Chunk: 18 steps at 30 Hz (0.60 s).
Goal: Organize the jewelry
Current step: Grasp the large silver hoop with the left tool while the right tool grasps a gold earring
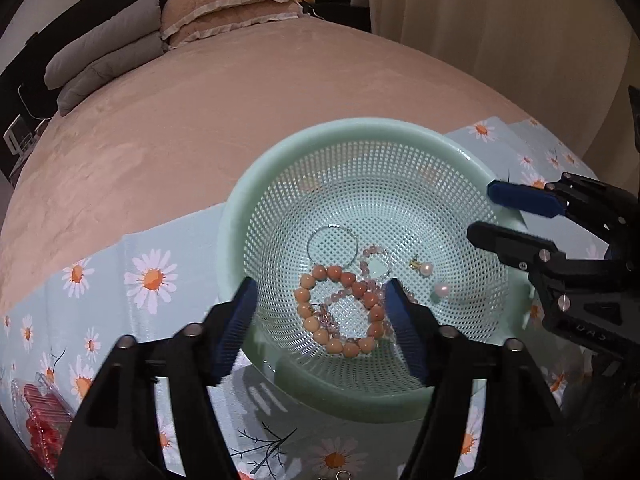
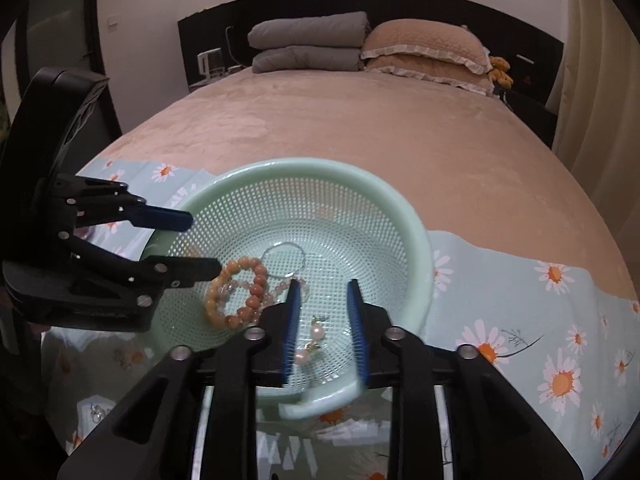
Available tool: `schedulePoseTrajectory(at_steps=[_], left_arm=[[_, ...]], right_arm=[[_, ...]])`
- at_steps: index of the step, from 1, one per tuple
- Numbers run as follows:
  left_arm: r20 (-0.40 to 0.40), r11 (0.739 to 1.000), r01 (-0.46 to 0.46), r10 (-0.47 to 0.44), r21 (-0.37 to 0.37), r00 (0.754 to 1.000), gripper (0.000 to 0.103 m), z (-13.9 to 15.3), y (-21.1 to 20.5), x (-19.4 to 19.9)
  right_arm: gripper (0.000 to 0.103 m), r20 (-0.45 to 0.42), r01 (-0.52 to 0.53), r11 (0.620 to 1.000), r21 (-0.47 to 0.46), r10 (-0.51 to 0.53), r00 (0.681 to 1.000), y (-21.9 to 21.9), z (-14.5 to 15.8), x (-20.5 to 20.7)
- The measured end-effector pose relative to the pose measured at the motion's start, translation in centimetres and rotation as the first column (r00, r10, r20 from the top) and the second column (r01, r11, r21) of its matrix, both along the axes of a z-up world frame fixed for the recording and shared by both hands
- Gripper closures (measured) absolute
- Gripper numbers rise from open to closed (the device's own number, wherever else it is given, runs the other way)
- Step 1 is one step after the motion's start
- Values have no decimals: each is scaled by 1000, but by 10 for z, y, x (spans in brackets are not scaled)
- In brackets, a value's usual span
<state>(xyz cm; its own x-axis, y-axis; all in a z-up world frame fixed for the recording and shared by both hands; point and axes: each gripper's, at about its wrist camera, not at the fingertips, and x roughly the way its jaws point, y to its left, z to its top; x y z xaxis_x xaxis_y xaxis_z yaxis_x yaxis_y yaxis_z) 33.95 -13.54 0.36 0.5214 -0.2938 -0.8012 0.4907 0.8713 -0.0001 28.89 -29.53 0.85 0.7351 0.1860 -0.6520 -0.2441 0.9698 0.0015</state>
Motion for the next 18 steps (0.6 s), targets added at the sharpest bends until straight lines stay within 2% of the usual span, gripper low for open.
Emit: schedulePoseTrajectory(at_steps=[1, 3, 5, 13, 18], left_arm=[[31, 1000, -25, 25, 6, 999, 6, 4, 4, -3], [88, 998, -55, 52, 22, 995, 6, 11, 12, -8], [103, 998, -66, 65, 9, 993, 6, 16, 21, -11], [62, 988, -150, 149, 17, 987, 6, 11, 54, -8], [34, 987, -159, 158, 19, 987, 6, 6, 66, -16]], right_arm=[[14, 36, 33, 999, 18, -34, 999, -4, 4, -3], [15, 73, 48, 997, 62, -53, 996, -13, 11, -8], [15, 63, 75, 994, 73, -80, 995, -20, 14, -7], [15, 28, 121, 989, 82, -123, 992, -33, 9, -12], [15, 14, 118, 990, 70, -119, 993, -27, 7, -21]])
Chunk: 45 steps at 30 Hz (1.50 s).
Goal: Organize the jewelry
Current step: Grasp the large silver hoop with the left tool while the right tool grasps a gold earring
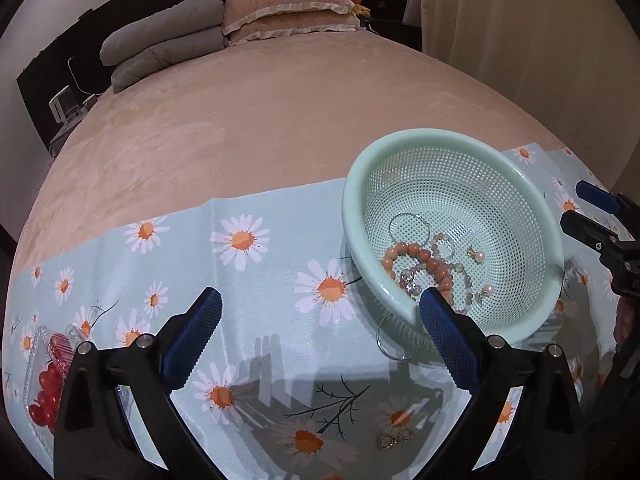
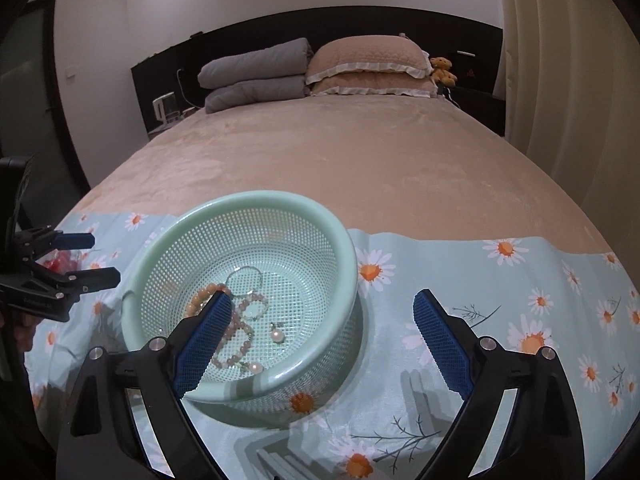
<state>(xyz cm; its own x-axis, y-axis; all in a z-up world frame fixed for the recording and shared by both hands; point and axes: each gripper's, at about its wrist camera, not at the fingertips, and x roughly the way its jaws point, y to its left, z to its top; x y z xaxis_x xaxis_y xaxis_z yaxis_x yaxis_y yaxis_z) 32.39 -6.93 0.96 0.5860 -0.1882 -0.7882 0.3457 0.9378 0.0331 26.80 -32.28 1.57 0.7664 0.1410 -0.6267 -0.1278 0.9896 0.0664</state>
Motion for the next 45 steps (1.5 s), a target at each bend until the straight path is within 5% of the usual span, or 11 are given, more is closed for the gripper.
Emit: schedulePoseTrajectory(at_steps=[21, 33, 40, 42, 45], left_arm=[[-143, 998, 34, -26, 55, 989, 6, -59, 19, -49], [-169, 993, 106, -98, 41, 981, 6, -79, 1, -46], [-149, 983, 179, -173, 31, 974, 9, -81, -21, -30], [-145, 975, 218, -211, 34, 967, 17, -83, -29, -27], [-118, 964, 253, -244, 76, 963, 30, -87, -40, -26]], right_arm=[[15, -68, -215, 973, -84, 210, 975, 85, -37, -120], [17, -87, -417, 905, -77, 411, 907, 144, -79, -149], [52, -108, -422, 905, -46, 416, 903, 146, -91, -129], [58, -98, -432, 901, -36, 427, 899, 145, -93, -127], [81, -110, -435, 899, -52, 427, 897, 148, -97, -124]])
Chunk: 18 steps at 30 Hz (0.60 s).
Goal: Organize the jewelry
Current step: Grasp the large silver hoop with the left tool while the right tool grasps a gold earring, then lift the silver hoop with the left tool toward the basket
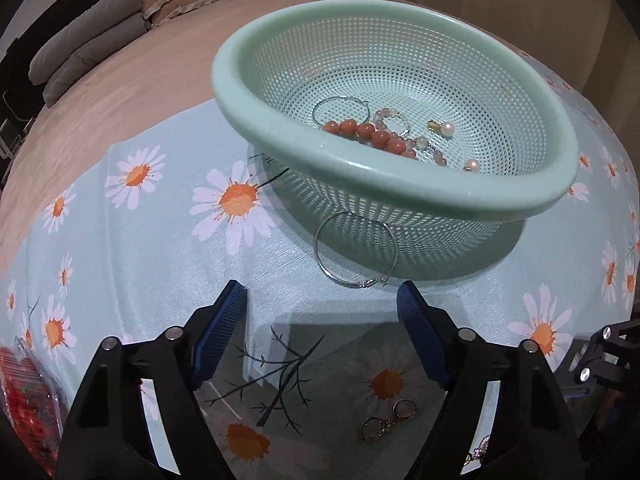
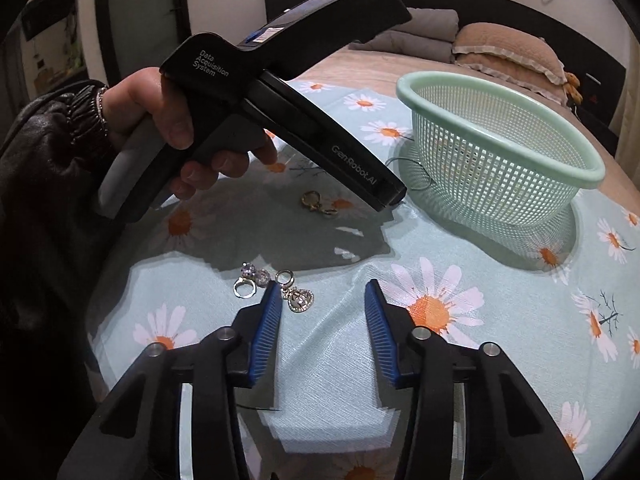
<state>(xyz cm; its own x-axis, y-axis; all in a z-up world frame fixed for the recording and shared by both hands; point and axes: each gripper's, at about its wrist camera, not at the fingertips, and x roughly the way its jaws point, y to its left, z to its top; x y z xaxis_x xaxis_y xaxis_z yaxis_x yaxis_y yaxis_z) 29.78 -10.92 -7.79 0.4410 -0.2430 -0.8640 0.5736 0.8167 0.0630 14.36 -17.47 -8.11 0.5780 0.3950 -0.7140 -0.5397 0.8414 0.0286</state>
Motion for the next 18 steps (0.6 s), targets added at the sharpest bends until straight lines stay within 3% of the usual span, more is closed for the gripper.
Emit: schedulePoseTrajectory(at_steps=[2, 3, 4, 7, 18], left_arm=[[9, 999, 29, -29, -18, 1000, 45, 1, -5, -2], [10, 999, 40, -40, -22, 999, 58, 2, -8, -3], [7, 998, 51, -51, -26, 999, 71, 2, -10, -5], [-18, 997, 56, -57, -56, 998, 90, 4, -9, -7], [0, 993, 59, -60, -99, 998, 93, 24, 8, -3]], right_arm=[[94, -15, -13, 1000, 5, 13, 1000, 2, -2, 1], [99, -18, -22, 1000, 4, 22, 1000, 4, -3, 0], [100, -12, -25, 1000, -5, 25, 1000, 5, -4, -2], [102, -41, -25, 999, 37, 26, 999, 0, -3, -5], [102, -68, -22, 997, 67, 27, 997, -12, 0, -12]])
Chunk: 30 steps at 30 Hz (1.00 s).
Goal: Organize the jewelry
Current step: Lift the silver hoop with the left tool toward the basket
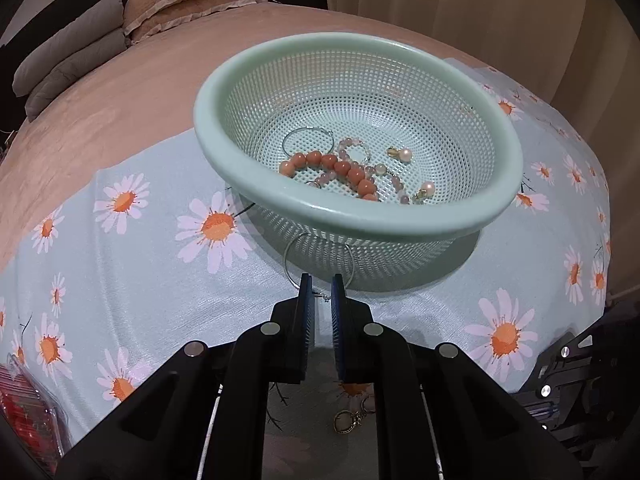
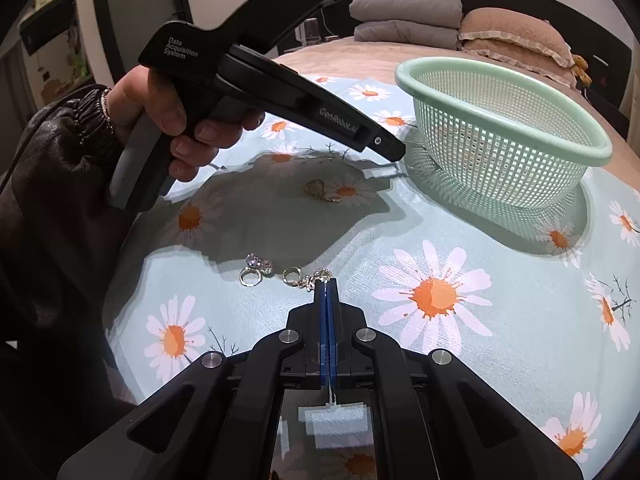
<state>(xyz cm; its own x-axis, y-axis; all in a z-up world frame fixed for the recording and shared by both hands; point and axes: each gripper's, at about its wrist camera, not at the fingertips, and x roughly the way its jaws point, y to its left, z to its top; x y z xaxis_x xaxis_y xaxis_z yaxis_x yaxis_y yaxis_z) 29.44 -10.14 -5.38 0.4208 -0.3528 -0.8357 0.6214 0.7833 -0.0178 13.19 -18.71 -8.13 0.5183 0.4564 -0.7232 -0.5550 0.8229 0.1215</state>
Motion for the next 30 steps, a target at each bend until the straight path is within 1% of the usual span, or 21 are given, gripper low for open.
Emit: schedulePoseTrajectory(at_steps=[1, 2, 4, 6, 7, 9, 11, 12, 13, 14, 15, 17, 21, 27, 30], left_arm=[[-6, 1000, -8, 9, 9, 1000, 91, 0, -1, 1], [-13, 1000, -16, 16, 18, 1000, 86, -1, -2, 4], [-25, 998, -52, 53, 18, 998, 49, -4, -2, 17], [-61, 998, -57, 55, -19, 997, 44, -7, -2, 23], [-65, 998, -50, 48, -38, 997, 38, -7, -4, 23], [-57, 998, -35, 32, -46, 998, 27, -8, -10, 22], [-66, 999, -16, 13, -32, 998, 27, -13, -20, 24], [-56, 1000, -12, 11, -13, 998, 29, -17, -25, 25], [-43, 1000, -6, 7, 19, 999, 38, -20, -30, 25], [-31, 999, 1, 0, 41, 1000, 43, -21, -33, 26], [-32, 999, 6, -5, 38, 999, 59, -19, -34, 25], [-51, 1000, 2, -1, 26, 999, 58, -16, -31, 26], [-43, 999, 5, -2, 54, 999, 58, -14, -19, 15], [-45, 997, -52, 54, 57, 998, 58, -6, 15, 4], [-49, 996, -75, 78, 51, 996, 58, -3, 31, -2]], right_arm=[[102, -3, -1, 1000, 0, 1, 1000, -1, 1, 10], [102, -3, -2, 1000, 1, 2, 1000, -2, 1, 10], [102, -2, -1, 1000, -2, 1, 1000, -2, 2, 16], [102, -5, -3, 1000, -2, 3, 1000, -2, 2, 17], [102, -7, -3, 1000, 0, 3, 1000, -3, 2, 20], [102, -12, -4, 1000, 5, 4, 1000, -3, 1, 21], [102, -16, -5, 1000, 8, 5, 1000, -3, 0, 19], [102, -18, -5, 1000, 10, 5, 1000, -3, 0, 21], [102, -18, -4, 1000, 9, 5, 1000, -4, 0, 22], [102, -17, -5, 1000, 7, 5, 1000, -4, -1, 23], [102, -17, -5, 1000, 8, 5, 1000, -4, -1, 23], [102, -18, -7, 1000, 12, 7, 1000, -5, -1, 24], [102, -19, -8, 1000, 22, 8, 1000, -9, 0, 25], [102, -6, -2, 1000, 31, 2, 1000, -15, 3, 23], [97, 14, 26, 1000, 12, -27, 1000, -16, 1, 24]])
